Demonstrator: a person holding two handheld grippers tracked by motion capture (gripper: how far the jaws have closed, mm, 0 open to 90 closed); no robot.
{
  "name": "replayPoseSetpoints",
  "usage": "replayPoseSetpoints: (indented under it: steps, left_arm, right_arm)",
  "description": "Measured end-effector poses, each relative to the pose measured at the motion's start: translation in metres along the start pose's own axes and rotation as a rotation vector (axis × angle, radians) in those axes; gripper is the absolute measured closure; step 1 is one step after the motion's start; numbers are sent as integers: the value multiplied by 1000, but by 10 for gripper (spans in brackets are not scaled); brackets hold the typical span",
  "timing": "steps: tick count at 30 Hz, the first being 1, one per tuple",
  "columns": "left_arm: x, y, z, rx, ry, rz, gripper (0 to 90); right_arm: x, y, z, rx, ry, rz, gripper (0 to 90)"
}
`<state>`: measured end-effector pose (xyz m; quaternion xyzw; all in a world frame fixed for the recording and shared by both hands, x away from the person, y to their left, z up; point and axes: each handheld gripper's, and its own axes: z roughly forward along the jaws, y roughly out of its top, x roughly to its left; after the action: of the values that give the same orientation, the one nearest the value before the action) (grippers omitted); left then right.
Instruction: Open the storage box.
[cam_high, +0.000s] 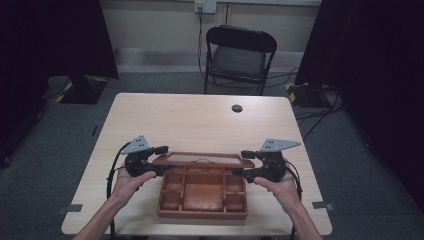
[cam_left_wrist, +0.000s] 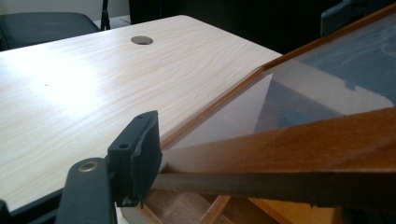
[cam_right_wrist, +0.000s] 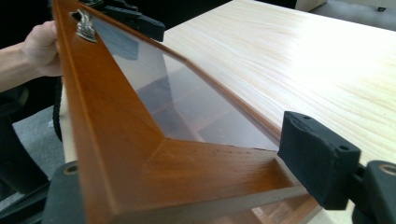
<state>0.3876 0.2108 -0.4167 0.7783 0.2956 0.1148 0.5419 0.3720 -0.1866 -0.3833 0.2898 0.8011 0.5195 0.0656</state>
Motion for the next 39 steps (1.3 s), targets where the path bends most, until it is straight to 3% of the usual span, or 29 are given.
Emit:
replayPoseSetpoints:
  steps: [5,7,16,23,30,39]
  left_arm:
    - [4,1,2,-10,-32,-27,361]
    - [5,1,3,-2,-31,-16,360]
    - [8,5,5,13,-38,-9,389]
    - [13,9,7,-12,-47,-15,417]
    - [17,10,9,-33,-29,-26,430]
    - [24,13,14,-25,-18,-25,457]
  right_arm:
    - [-8,-1,3,-4,-16,22,273]
    - [-10,-1,3,-12,-12,24,312]
    - [-17,0,8,-17,-17,35,337]
    - [-27,-1,10,-37,-45,63,363]
    - [-36,-1,15,-52,-41,85,407]
    - [-46,-4,19,-66,-67,104,439]
